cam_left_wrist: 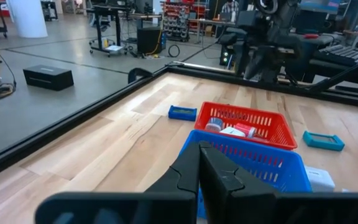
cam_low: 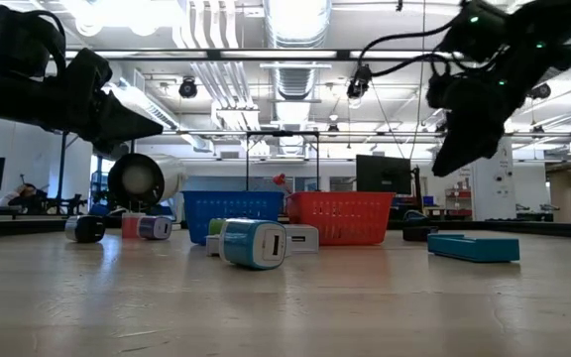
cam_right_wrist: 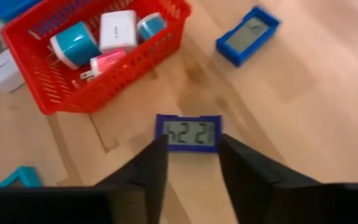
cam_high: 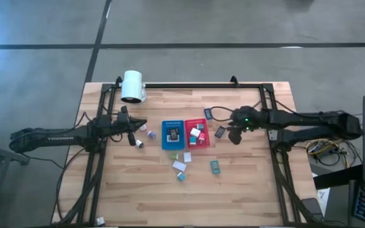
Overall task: Pick & Place Office items
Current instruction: Put the blue digital timer into the blue bin
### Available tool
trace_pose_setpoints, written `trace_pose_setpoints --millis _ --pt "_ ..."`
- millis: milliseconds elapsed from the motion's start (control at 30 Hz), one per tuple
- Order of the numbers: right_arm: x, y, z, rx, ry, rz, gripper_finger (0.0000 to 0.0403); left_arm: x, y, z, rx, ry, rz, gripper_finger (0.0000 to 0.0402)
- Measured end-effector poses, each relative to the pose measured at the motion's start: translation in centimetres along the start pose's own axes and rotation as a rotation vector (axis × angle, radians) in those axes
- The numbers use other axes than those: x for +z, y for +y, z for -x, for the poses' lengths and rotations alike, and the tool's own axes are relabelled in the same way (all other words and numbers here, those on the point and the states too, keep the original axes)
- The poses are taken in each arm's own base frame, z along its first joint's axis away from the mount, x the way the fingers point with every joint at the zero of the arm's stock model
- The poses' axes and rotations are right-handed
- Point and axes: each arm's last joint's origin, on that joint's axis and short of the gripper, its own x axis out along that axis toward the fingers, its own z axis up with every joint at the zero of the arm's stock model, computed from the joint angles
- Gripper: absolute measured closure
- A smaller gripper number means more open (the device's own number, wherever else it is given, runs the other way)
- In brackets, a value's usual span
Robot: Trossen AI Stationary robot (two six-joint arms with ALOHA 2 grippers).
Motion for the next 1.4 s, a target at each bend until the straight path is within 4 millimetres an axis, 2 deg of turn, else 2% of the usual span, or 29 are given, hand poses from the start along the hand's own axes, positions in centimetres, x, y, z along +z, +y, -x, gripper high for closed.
trace_pose_setpoints --millis 200,333,467,633,833,1133,1267,1400 --pt "1.5 0.9 -2.5 -0.008 0.106 0.008 0.0173 -0.1 0.0 0.0 0.0 0.007 -0.006 0.0388" --pt "2.4 1.3 -4.3 -0.032 0.169 0.01 0.0125 -0.2 0.0 0.0 0.001 0.022 -0.007 0.0388" --pt "3.0 1.6 -5.9 -0.083 0.269 0.018 0.0093 -0.3 0.0 0.0 0.001 0.027 -0.008 0.0388" --pt "3.2 1.7 -7.7 -0.162 0.395 0.033 0.0075 -0.3 0.0 0.0 -0.001 0.03 -0.008 0.0388" --pt "3.2 1.8 -9.7 -0.174 0.464 0.067 0.0071 -0.3 0.0 0.0 -0.002 0.034 -0.007 0.0388" --pt "3.5 2.0 -10.6 -0.158 0.486 0.113 0.008 -0.4 0.0 0.0 -0.005 0.038 -0.004 0.0388" --pt "3.7 2.1 -10.1 -0.152 0.469 0.115 0.0107 -0.4 0.0 0.0 -0.005 0.039 -0.004 0.0388" --pt "4.2 2.2 -8.9 -0.142 0.424 0.112 0.0173 -0.4 0.0 0.0 -0.005 0.039 -0.004 0.0388"
